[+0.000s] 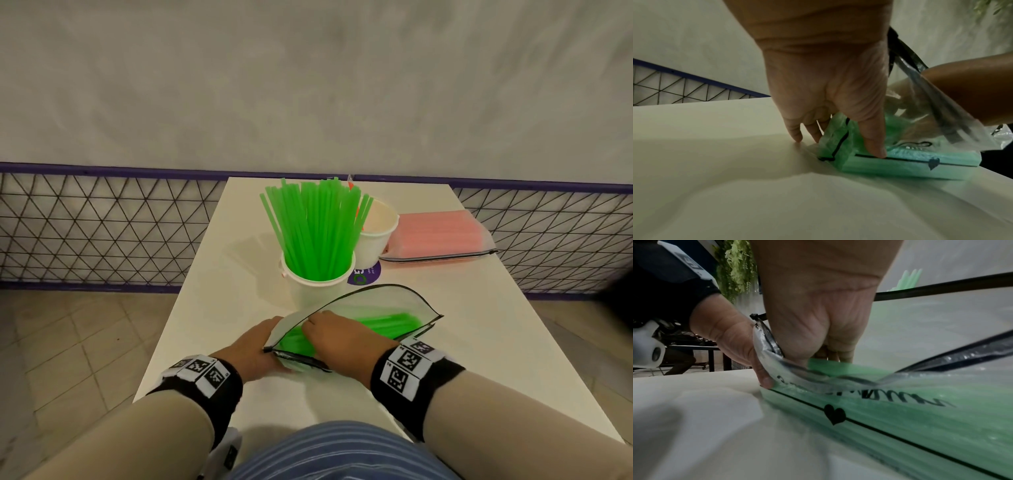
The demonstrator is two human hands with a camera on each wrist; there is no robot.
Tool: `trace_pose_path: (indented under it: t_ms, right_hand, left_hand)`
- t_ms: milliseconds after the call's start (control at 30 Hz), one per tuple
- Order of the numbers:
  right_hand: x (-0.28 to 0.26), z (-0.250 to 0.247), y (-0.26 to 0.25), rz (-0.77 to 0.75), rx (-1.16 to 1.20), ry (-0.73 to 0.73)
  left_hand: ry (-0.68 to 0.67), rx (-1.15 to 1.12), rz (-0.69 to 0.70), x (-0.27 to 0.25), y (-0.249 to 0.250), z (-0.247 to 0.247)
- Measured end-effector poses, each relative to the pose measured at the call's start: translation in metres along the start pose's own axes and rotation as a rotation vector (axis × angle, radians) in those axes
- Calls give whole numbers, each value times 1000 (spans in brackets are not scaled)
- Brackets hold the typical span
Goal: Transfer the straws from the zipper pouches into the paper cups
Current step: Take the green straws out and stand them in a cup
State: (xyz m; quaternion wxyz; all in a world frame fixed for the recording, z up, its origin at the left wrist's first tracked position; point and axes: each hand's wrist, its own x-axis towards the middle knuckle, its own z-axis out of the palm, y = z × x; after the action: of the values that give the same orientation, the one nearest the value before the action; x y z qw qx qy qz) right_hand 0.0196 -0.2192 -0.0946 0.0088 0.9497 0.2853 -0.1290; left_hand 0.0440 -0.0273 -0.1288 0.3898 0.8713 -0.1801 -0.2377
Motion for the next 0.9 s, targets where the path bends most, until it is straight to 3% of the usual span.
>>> trace_pose_path:
  t_ms: [500, 667, 800, 900]
  right_hand:
    - [-4, -11, -10, 12, -104, -59]
    - [-6, -28, 3, 22, 120, -35]
    - [-9, -68, 13, 16, 315, -104]
    - [-21, -110, 24, 19, 517, -150]
  left_hand:
    - [-13, 156, -25, -6, 2, 1]
    - [3, 91, -85, -6, -3, 0]
    - [-92, -59, -190, -1, -19, -3]
    - [-157, 69, -324, 0, -17, -17]
